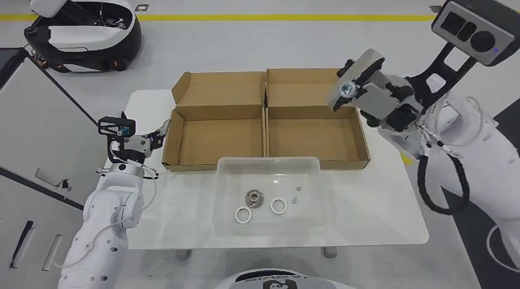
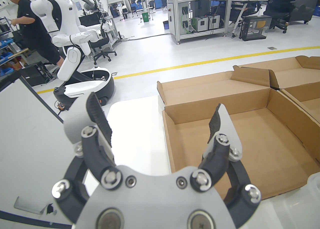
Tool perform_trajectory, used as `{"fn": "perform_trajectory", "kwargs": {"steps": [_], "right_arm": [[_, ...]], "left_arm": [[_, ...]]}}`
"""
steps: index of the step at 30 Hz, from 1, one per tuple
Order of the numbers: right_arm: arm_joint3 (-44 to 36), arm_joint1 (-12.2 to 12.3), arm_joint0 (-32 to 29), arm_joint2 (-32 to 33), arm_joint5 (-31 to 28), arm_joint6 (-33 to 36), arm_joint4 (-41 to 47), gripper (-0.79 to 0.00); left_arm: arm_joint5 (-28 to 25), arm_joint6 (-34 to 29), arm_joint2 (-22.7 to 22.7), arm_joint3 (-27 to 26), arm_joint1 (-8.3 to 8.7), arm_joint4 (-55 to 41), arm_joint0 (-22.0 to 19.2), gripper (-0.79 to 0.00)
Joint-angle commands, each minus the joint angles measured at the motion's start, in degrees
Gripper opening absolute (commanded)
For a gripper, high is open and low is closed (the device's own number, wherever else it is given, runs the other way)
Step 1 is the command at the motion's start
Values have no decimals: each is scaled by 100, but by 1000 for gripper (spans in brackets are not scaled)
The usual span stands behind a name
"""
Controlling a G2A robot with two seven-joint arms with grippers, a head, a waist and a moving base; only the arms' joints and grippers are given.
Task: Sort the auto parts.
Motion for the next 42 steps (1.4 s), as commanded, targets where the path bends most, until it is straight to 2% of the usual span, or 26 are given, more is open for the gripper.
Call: {"fn": "perform_trajectory", "kwargs": {"steps": [1,3,14,18,25,32,38,42], "right_arm": [[54,-133,-104,168,0,606,495,-785],[119,-220,-170,259,0,1107,763,-785],[119,-220,-170,259,0,1107,763,-785],[-38,-258,-354,296,122,979,822,-785],[-284,-427,-530,364,0,874,1441,-785],[-307,-646,-733,538,0,1093,1922,-785],[1,-764,-831,703,16,1364,1750,-785],[66,-810,-842,776,258,1482,1483,-785]], "left_arm": [[0,0,0,0,0,0,0,0],[0,0,0,0,0,0,0,0],[0,0,0,0,0,0,0,0],[0,0,0,0,0,0,0,0],[0,0,0,0,0,0,0,0],[0,0,0,0,0,0,0,0],[0,0,0,0,0,0,0,0],[0,0,0,0,0,0,0,0]]}}
